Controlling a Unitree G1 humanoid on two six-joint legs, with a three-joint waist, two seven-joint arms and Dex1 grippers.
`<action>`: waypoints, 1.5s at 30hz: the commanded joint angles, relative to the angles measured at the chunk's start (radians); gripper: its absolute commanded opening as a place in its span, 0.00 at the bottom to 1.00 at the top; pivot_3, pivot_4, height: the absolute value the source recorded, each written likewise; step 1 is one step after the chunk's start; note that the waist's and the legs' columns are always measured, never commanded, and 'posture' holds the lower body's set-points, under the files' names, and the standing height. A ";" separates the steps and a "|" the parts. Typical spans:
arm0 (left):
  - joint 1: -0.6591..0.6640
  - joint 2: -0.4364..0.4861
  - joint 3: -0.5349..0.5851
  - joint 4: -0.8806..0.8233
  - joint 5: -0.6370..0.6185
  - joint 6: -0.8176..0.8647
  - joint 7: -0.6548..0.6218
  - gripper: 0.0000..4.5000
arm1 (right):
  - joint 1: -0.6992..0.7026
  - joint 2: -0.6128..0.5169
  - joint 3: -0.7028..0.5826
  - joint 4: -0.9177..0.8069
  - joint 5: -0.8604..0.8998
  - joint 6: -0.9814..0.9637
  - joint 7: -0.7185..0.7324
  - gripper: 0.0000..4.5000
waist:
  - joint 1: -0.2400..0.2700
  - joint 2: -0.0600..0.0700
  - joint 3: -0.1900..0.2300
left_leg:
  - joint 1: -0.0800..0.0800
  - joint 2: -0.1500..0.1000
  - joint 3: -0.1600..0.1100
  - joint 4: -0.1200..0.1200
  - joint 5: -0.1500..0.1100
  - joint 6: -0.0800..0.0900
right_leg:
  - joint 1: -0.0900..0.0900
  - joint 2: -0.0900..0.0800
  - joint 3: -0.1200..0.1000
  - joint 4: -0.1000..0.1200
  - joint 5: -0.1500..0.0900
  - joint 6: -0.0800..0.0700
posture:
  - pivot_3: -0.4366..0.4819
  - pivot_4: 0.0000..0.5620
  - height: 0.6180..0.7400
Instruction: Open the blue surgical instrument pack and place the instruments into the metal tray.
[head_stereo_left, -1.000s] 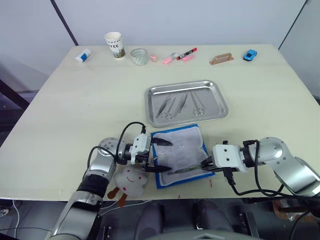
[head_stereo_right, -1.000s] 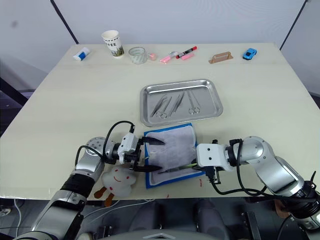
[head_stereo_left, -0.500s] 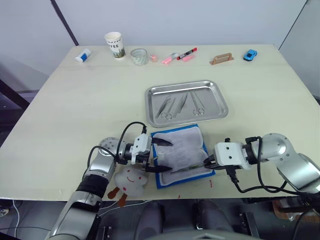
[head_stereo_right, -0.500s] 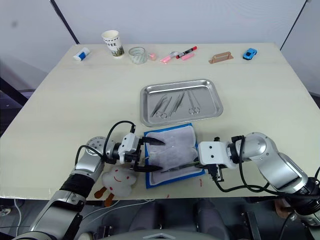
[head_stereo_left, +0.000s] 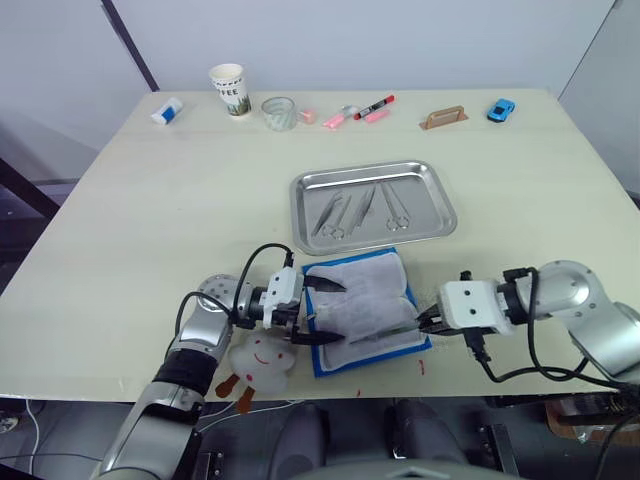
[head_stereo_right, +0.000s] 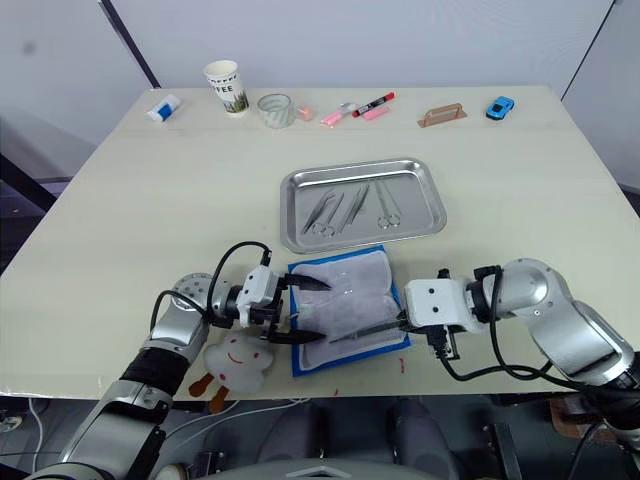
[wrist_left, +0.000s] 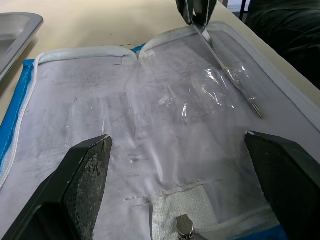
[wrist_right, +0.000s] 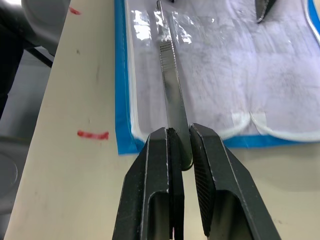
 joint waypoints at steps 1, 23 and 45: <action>0.037 -0.006 -0.046 0.051 0.057 0.015 0.007 1.00 | 0.017 -0.016 -0.077 -0.009 0.036 -0.037 0.003 0.04 | 0.000 0.000 0.000 | 0.000 0.000 0.000 0.000 0.000 0.000 | 0.000 0.000 0.000 0.000 0.000 0.000 | 0.48 0.27 0.88; 0.033 -0.009 -0.043 0.060 0.056 0.007 0.004 1.00 | 0.187 -0.115 -0.313 0.150 0.105 -0.198 0.047 0.04 | 0.001 0.001 -0.001 | 0.000 -0.001 0.000 0.000 0.000 0.000 | 0.001 -0.001 0.001 0.000 0.000 0.001 | 0.48 0.27 0.88; 0.044 -0.010 -0.013 0.039 0.026 0.007 0.001 1.00 | -0.252 0.337 -0.319 0.410 0.153 0.421 -0.556 0.04 | -0.003 0.005 -0.001 | 0.000 -0.002 -0.001 0.000 0.000 0.000 | 0.001 0.000 0.003 0.001 0.002 -0.002 | 0.48 0.27 0.88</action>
